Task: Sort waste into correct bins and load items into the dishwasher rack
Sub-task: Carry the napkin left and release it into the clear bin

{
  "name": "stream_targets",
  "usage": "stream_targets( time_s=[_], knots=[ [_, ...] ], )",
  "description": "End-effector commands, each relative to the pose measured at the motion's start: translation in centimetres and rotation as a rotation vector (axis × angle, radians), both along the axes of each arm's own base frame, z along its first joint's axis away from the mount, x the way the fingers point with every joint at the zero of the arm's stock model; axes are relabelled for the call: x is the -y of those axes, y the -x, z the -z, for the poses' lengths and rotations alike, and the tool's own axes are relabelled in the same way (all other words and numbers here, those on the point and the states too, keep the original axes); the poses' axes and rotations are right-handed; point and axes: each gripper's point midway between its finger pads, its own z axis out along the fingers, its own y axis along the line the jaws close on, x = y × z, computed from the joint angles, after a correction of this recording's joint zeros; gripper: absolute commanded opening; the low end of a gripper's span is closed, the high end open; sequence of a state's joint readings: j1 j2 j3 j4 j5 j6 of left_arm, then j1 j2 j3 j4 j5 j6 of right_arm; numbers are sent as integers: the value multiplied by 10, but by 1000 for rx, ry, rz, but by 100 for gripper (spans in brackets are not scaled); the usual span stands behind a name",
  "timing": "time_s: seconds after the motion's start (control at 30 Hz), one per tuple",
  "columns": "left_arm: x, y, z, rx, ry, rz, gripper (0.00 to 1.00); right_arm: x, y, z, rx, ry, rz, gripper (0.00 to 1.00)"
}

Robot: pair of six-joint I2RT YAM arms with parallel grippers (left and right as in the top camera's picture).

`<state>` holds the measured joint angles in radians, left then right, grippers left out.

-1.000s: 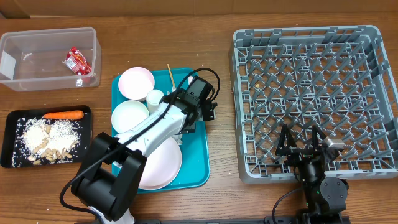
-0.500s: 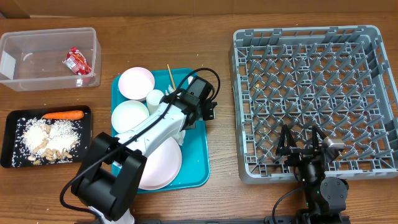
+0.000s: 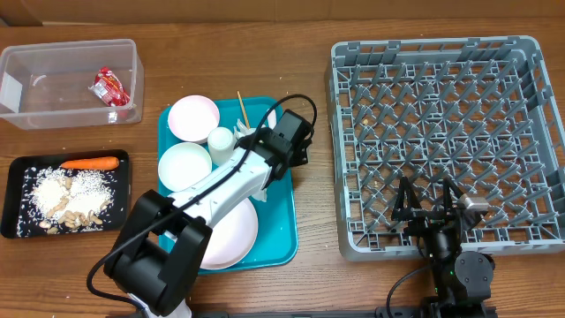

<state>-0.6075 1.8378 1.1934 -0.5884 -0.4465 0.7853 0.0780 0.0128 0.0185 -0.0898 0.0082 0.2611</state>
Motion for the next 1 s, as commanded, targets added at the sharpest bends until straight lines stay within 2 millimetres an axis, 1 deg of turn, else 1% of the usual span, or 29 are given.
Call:
stream_targets(
  time_s=[0.0,0.03,0.1,0.17,0.3,0.43,0.57,0.7,0.73,0.77,0.83,0.9,0.93,0.97],
  knots=[
    [16,-18,-31,87,153,-176,4,4,0,1,7,3,19,100],
    [21,-18,-42,81,199,-201,4,4,0,1,7,3,19,100],
    [31,-17,-57,48,259,-203,4,4,0,1,7,3,19,100],
    [40,-18,-76,28,321,-212,4,4,0,1,7,3,19,100],
    [50,-27,-116,21,440,-250,4,4,0,1,7,3,19,100],
    [49,-35,-151,5,539,-261,4,4,0,1,7,3,19,100],
    [36,-41,-174,-14,613,-295,4,4,0,1,7,3,19,100],
    [5,-61,-188,39,667,-403,4,4,0,1,7,3,19,100],
    [-6,-69,-190,63,682,-438,4,4,0,1,7,3,19,100],
    [-21,-79,-193,95,709,-492,4,4,0,1,7,3,19,100],
    [-44,-95,-200,150,754,-572,4,4,0,1,7,3,19,100],
    [-74,-113,-209,225,808,-658,4,4,0,1,7,3,19,100],
    [-90,-122,-215,268,841,-706,4,4,0,1,7,3,19,100],
    [-116,-132,-221,325,878,-774,4,4,0,1,7,3,19,100]
  ],
)
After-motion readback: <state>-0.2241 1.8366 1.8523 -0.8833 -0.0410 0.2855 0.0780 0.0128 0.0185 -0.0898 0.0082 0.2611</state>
